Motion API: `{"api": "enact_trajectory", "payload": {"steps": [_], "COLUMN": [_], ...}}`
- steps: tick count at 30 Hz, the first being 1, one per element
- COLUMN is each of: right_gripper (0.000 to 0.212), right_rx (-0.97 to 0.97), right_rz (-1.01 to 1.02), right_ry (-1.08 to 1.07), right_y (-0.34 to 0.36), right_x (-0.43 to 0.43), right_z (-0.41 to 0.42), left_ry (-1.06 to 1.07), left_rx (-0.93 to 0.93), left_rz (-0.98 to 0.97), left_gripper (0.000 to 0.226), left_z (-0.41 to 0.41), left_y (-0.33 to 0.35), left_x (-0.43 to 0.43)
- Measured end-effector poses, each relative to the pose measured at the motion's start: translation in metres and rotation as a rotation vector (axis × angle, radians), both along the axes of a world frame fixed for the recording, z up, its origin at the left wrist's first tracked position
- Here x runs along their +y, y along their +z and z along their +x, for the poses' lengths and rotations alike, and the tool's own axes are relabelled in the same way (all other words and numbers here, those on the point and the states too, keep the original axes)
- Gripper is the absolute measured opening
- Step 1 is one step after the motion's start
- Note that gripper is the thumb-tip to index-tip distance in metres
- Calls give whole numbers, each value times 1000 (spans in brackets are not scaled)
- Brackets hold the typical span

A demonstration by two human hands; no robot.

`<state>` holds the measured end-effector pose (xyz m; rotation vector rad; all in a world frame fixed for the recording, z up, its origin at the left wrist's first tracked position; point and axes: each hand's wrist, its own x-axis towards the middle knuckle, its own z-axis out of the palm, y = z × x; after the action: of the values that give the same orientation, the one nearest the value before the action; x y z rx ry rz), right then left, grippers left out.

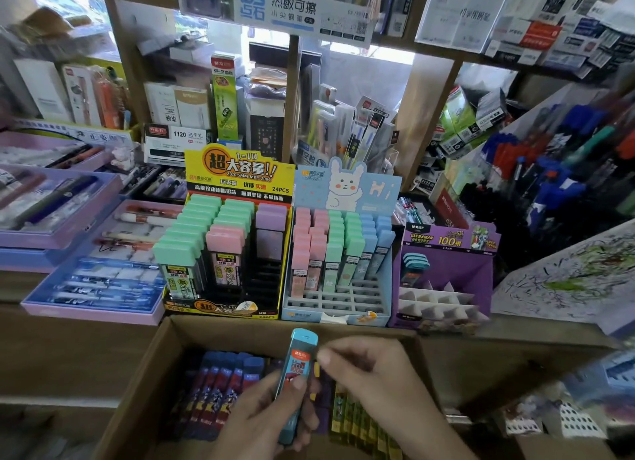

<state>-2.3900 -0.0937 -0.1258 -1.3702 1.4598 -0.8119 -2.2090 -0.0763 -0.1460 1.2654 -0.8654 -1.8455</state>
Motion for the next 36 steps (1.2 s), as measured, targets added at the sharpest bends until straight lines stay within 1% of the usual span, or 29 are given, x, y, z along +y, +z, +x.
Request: {"api": "enact_trajectory", "payload": {"steps": [2,6,8,9,11,12,13,15,16,18,21,23,26,29,32,36], "right_gripper": [7,8,9,9,9,9,9,11,11,11,4,11,6,5,11,11], "right_rx": [-67,-124,-166,-197,-228,-217,-197,-160,-139,-119,-172,-134,-103,-76,-46,-36], "right_rz": [49,80,79,72,46,29,11,-39,-71,-130,-228,-300,-367,-421,-457,-455], "right_ry": [13,-25,-41,-55,-99,-120,-141,-189,-214,-270,-348,-375,-410,-437,-448,-433], "right_y": [-3,-6,-5,-5,-2,1,5,13,18,27,41,47,51,52,50,45], "right_x": [0,1,3,3,3,3,3,2,1,-2,-6,-9,-18,-28,-38,-48], "right_z": [6,6,3,0,-9,-15,-21,-36,-44,-60,-81,-94,-109,-115,-118,-118], "left_ry": [-11,-72,-123,-152,-199,-226,-259,-326,-349,-375,-392,-393,-407,-417,-426,-429], "left_rx": [-12,-51,-107,-159,-281,-372,-495,-732,-782,-824,-862,-885,-898,-897,-894,-893], "left_rz": [-24,-70,-93,-98,-113,-157,-218,-315,-325,-313,-309,-318,-337,-328,-311,-302], "left_gripper": [21,16,19,21,14,6,4,16,19,21,21,20,21,22,21,21], "left_z": [-1,-2,-3,-2,-1,0,2,6,7,9,10,10,9,9,9,9], "left_y": [-1,-4,-9,-12,-20,-26,-30,-31,-29,-27,-29,-30,-32,-32,-33,-36], "left_x": [1,2,2,3,5,6,6,7,7,5,4,3,2,1,1,1]}}
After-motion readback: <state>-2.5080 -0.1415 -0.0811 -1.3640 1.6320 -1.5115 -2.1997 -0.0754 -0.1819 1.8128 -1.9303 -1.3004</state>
